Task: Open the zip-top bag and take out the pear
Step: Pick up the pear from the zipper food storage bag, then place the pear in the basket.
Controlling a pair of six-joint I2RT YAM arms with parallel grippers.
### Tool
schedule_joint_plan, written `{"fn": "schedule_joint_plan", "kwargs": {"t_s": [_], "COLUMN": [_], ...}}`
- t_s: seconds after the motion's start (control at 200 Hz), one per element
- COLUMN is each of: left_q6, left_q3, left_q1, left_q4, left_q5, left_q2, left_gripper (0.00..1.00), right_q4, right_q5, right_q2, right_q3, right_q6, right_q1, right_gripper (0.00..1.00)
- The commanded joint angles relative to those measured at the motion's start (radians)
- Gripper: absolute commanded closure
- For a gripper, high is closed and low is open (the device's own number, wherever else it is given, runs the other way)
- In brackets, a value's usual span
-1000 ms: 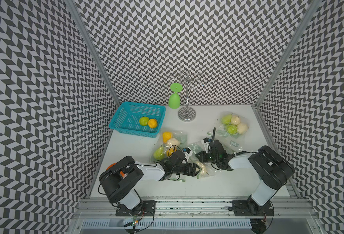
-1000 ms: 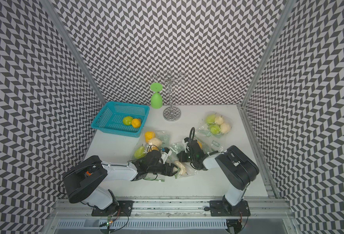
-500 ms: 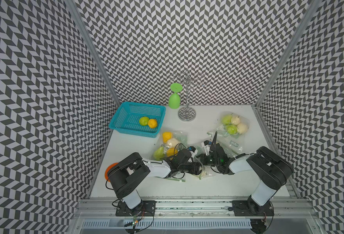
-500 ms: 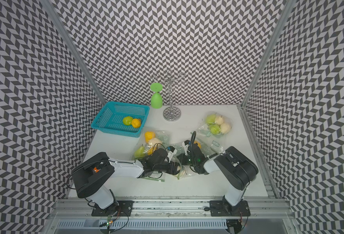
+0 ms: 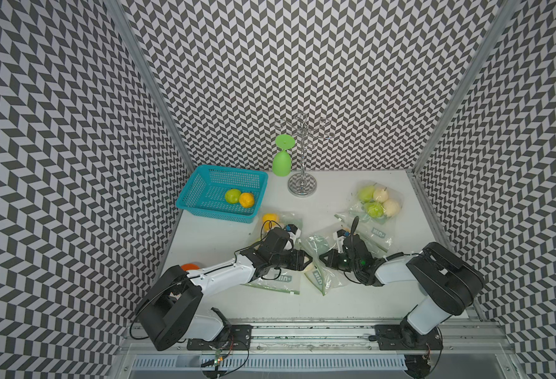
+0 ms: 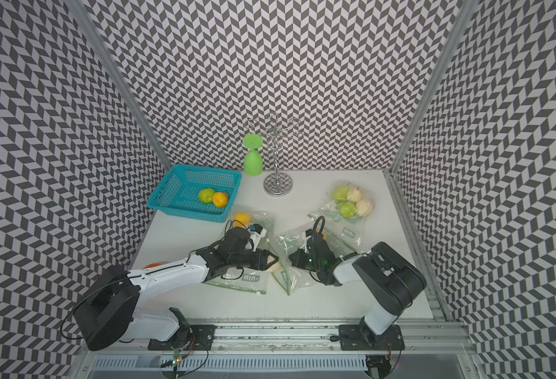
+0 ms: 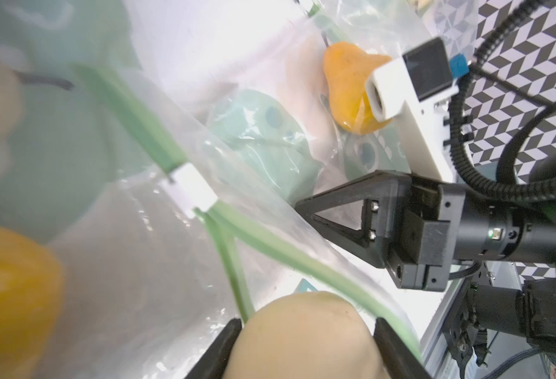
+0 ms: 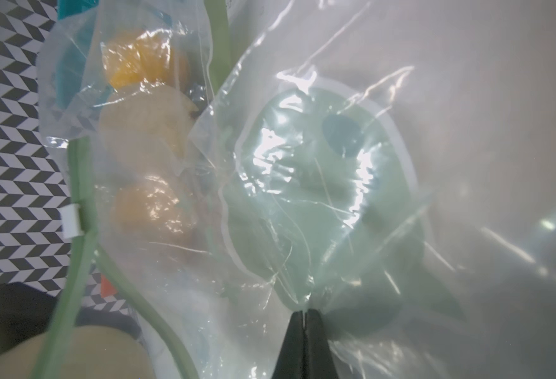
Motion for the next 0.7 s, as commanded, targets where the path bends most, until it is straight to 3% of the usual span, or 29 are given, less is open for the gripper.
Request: {"fn": "schedule_joint_plan", "kwargs": {"t_s": [0.0, 0.15, 0.25, 0.351, 0.501, 0.536, 0.606, 0.691], "left_q6": [0.092, 0.165, 0.206, 0.236, 0.260, 0.258, 0.259, 0.274], "left_q3": [0.066, 0.228, 0.374, 0.504, 0.670, 0.713, 0.812, 0.984], "left_q1": [0.085, 0.267, 0.390, 0.495, 0.608, 0.628, 0.656, 0.674], "left_q4": [-0.168, -0.275, -0.317, -0.342, -0.323, -0.314, -0.297, -0.356], "left_q5": [0.010, 0.006, 0.010, -0.005, -0.079, -0.089, -0.083, -0.031], "left_q2": [-0.068, -0.104, -0.051, 0.047, 0.244, 0.301, 0.426, 0.583], "left_gripper": [0.55, 0.54, 0.54, 0.55, 0.56, 0.52, 0.33, 0.23], "right_q4": [-0.049, 0.037, -0.108, -0.255, -0.348, -0.364, -0.406, -0.474], "right_q5": [0.047, -0.008, 0.005, 0.037, -0.038, -0.072, -0.120, -0.156], "right_q2": [0.004, -0.098, -0.211, -0.312, -0.404, -0.414, -0.433, -0.457], "right_q3": [-0.074, -0.113, -0.050, 0.016, 0.054, 0.061, 0.074, 0.084], "right_q6": [0.123, 0.180, 0.111, 0.052, -0.055, -0.089, -0.156, -0.235], "right_q1": [0.007, 0.024, 0.023, 0.003, -0.093, -0.124, -0.186, -0.266], "right_gripper": [1.00, 1.00, 0.96, 0.85, 0.65, 0.61, 0.52, 0.44]}}
